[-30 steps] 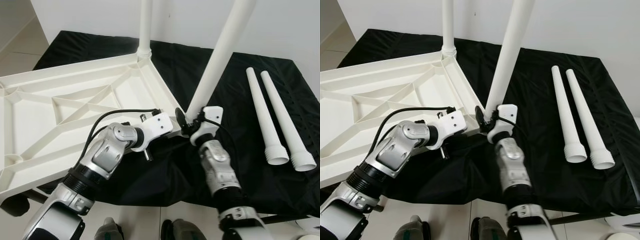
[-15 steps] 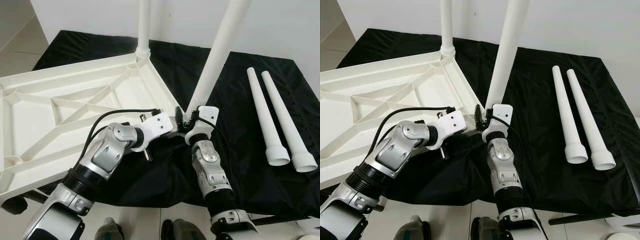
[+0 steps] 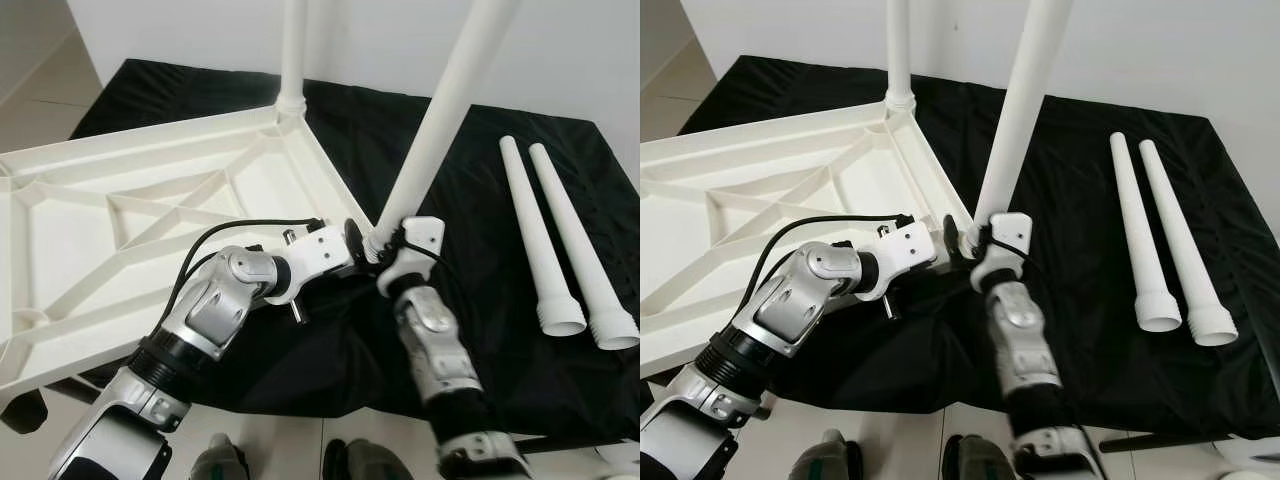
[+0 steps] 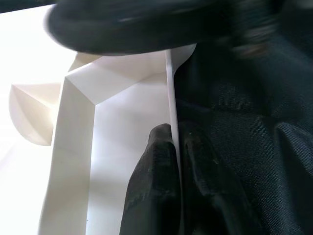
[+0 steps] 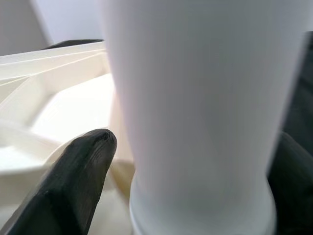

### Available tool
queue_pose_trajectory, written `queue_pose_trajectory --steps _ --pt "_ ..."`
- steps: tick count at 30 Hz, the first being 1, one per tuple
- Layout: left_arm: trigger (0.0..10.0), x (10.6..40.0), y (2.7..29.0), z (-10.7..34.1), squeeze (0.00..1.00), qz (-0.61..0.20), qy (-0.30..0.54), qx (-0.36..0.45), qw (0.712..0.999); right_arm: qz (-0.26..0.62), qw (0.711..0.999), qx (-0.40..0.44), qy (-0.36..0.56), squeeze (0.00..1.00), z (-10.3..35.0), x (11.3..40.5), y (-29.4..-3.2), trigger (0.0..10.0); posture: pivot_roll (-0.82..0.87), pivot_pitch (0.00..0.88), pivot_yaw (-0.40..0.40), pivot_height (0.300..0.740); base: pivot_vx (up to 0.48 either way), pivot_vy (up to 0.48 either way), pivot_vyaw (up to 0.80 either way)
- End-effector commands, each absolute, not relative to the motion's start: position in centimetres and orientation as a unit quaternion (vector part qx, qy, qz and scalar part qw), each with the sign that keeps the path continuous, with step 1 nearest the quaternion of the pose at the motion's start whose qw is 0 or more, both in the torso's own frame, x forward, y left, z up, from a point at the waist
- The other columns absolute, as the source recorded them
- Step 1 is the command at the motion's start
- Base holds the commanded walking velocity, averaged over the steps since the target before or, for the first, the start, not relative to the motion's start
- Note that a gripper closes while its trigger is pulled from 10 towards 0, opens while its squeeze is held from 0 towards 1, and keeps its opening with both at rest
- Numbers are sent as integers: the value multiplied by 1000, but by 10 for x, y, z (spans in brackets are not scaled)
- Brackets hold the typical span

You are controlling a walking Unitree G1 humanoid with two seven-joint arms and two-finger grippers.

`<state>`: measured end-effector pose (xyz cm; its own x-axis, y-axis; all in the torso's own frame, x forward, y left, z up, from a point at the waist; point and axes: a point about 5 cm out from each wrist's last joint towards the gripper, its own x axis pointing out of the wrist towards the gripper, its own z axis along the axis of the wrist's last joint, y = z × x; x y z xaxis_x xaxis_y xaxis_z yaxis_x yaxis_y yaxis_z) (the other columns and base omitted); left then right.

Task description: Building children table

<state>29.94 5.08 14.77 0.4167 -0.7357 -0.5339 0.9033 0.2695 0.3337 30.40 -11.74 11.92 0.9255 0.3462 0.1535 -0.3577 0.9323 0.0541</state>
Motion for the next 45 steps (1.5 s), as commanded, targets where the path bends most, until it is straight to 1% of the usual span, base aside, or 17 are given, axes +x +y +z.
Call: queue_pose_trajectory --steps 1,2,4,5,7,8,9,13,15,19,37,38,40,41,45 --pt "10000 297 45 145 0 -521 134 316 782 210 974 42 -76 0 118 300 -120 10000 4 71 -59 740 0 0 0" --pt "10000 297 45 145 0 -521 134 316 782 210 974 42 -76 0 118 300 -120 10000 4 71 -59 740 0 0 0" --pt "10000 298 44 146 0 -521 133 316 782 243 967 31 -75 0 119 301 -134 10000 -4 72 -56 740 0 0 0" --pt "10000 298 44 146 0 -521 133 316 782 243 967 31 -75 0 119 301 -134 10000 -4 72 -56 740 0 0 0" --pt "10000 298 43 146 0 -521 131 315 782 265 961 17 -77 0 122 304 -148 10000 -6 70 -55 740 0 0 0" --pt "10000 298 43 146 0 -521 131 315 782 265 961 17 -77 0 122 304 -148 10000 -6 70 -55 740 0 0 0" --pt "10000 299 43 147 0 -521 130 315 782 269 960 9 -80 0 125 306 -154 10000 -7 69 -55 740 0 0 0" --pt "10000 299 42 147 0 -521 129 315 783 278 957 2 -84 0 131 311 -162 10000 -9 67 -55 740 0 0 0" --pt "10000 299 42 147 0 -521 129 315 783 278 957 2 -84 0 131 311 -162 10000 -9 67 -55 740 0 0 0" --pt "10000 300 41 147 0 -522 128 314 783 298 951 -19 -81 0 139 322 -172 10000 -10 67 -54 740 0 0 0" --pt "10000 298 41 147 0 -522 131 313 783 359 933 -25 -34 0 127 328 -176 9882 -3 71 -53 740 0 0 0" --pt "10000 298 41 146 0 -522 131 313 783 360 932 -25 -32 0 126 328 -176 2941 -2 70 -53 740 0 0 0" --pt "10000 298 41 146 0 -522 131 313 783 360 932 -25 -32 0 126 328 -176 2941 -2 70 -53 740 0 0 0" --pt "10000 298 41 146 0 -522 131 313 783 361 932 -23 -31 0 125 328 -177 0 -2 69 -54 740 0 0 0" --pt "10000 298 41 146 0 -523 131 313 782 362 932 -16 -30 0 124 328 -178 0 -4 67 -53 740 0 0 0"
